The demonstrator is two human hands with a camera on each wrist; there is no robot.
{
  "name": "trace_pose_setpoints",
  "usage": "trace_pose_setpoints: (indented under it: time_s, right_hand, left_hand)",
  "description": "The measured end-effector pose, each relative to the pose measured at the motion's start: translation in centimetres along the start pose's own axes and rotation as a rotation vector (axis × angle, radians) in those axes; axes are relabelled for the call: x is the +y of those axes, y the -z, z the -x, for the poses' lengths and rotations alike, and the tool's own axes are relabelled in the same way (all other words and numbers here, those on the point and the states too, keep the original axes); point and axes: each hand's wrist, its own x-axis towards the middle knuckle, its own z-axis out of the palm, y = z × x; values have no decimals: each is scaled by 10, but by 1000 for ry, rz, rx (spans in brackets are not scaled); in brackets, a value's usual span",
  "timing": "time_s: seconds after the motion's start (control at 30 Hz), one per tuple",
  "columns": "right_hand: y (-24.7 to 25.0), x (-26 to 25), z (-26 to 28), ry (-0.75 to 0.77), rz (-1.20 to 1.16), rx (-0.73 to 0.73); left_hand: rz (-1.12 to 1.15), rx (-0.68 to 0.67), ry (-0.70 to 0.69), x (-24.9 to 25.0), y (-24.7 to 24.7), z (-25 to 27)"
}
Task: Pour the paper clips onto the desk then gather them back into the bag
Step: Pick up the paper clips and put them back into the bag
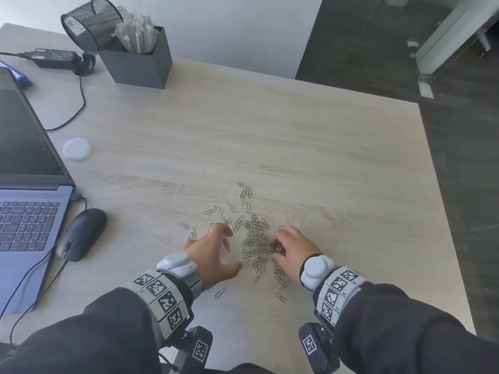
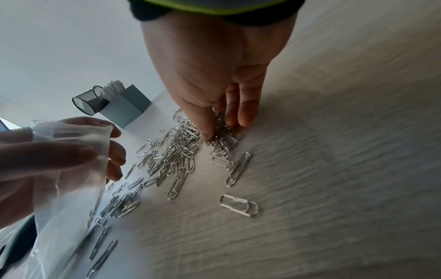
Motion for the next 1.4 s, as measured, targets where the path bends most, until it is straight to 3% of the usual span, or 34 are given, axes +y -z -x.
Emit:
trace_pose_setpoints:
  time_s: [0.3, 0.47, 0.67, 0.93, 1.03, 1.13, 1.27, 1.4]
  right_hand:
    - [8, 2, -1, -97, -152, 20]
    - [16, -2, 3, -187, -383, 63]
    - [27, -41, 10, -24, -555, 63]
    - [23, -62, 15, 86, -530, -12]
    - [29, -46, 16, 39, -505, 84]
    - [34, -15, 11, -71, -307, 153]
    - [28, 14, 12, -230, -130, -13]
    - [15, 11, 12, -168, -25, -86]
  left_hand:
    - [-48, -59, -6, 5, 1, -8]
    - [-94, -101, -17, 13, 2, -11]
    - [-133, -125, -47, 19, -2, -12]
    - [-69, -76, -85, 24, -3, -10]
    - [-43, -78, -75, 17, -2, -8]
    - [-22, -88, -51, 10, 1, -9]
    - [3, -59, -17, 3, 3, -9]
    - [22, -32, 2, -3, 4, -7]
